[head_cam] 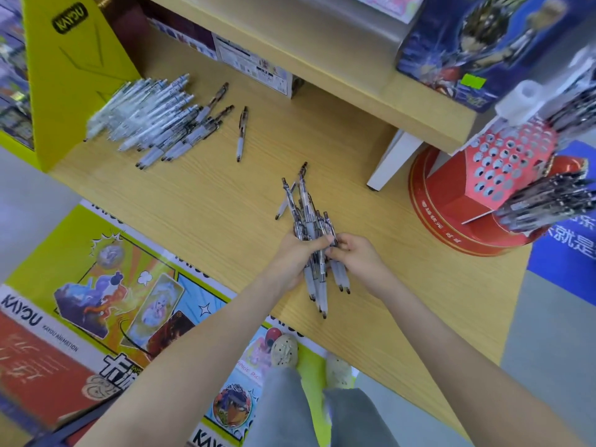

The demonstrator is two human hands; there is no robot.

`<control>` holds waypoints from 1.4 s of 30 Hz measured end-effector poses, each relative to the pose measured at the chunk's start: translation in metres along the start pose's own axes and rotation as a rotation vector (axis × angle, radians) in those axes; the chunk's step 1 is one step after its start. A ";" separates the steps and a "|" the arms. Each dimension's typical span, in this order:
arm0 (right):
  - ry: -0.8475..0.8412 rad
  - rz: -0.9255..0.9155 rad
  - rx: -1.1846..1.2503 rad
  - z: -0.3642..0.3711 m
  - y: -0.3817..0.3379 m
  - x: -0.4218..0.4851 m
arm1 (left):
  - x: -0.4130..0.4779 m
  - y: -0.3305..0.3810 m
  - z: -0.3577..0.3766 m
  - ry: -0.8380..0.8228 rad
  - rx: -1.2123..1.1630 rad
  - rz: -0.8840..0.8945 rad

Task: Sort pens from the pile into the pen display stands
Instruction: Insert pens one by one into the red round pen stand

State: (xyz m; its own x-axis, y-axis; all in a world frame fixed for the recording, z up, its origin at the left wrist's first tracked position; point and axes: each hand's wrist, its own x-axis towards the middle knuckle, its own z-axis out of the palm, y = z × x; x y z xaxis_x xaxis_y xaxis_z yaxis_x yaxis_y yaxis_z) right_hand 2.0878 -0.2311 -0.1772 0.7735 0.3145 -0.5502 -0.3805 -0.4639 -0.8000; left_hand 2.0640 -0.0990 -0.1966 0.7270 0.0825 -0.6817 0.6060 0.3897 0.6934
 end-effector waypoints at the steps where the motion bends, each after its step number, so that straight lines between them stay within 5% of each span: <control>1: -0.011 -0.006 -0.002 -0.004 0.001 -0.003 | -0.002 -0.001 0.004 0.008 -0.003 0.005; 15: -0.052 -0.095 0.015 -0.108 0.062 -0.055 | -0.054 -0.041 0.116 0.327 -0.224 0.190; 22: -0.124 -0.371 -0.223 -0.181 0.038 -0.088 | -0.102 -0.035 0.172 0.227 -0.269 0.197; 36: -0.281 -0.416 0.212 -0.312 -0.018 -0.119 | -0.146 0.012 0.291 0.082 -0.270 0.186; 42: -0.236 -0.595 0.115 -0.396 -0.026 -0.090 | -0.133 0.018 0.350 0.284 -0.369 0.260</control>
State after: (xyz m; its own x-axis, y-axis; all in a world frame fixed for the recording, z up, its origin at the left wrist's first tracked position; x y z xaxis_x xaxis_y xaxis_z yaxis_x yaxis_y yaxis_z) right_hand 2.2287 -0.5749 -0.0121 0.7414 0.6703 -0.0329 0.0166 -0.0673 -0.9976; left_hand 2.0916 -0.4243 -0.0117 0.6909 0.4444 -0.5703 0.2265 0.6160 0.7544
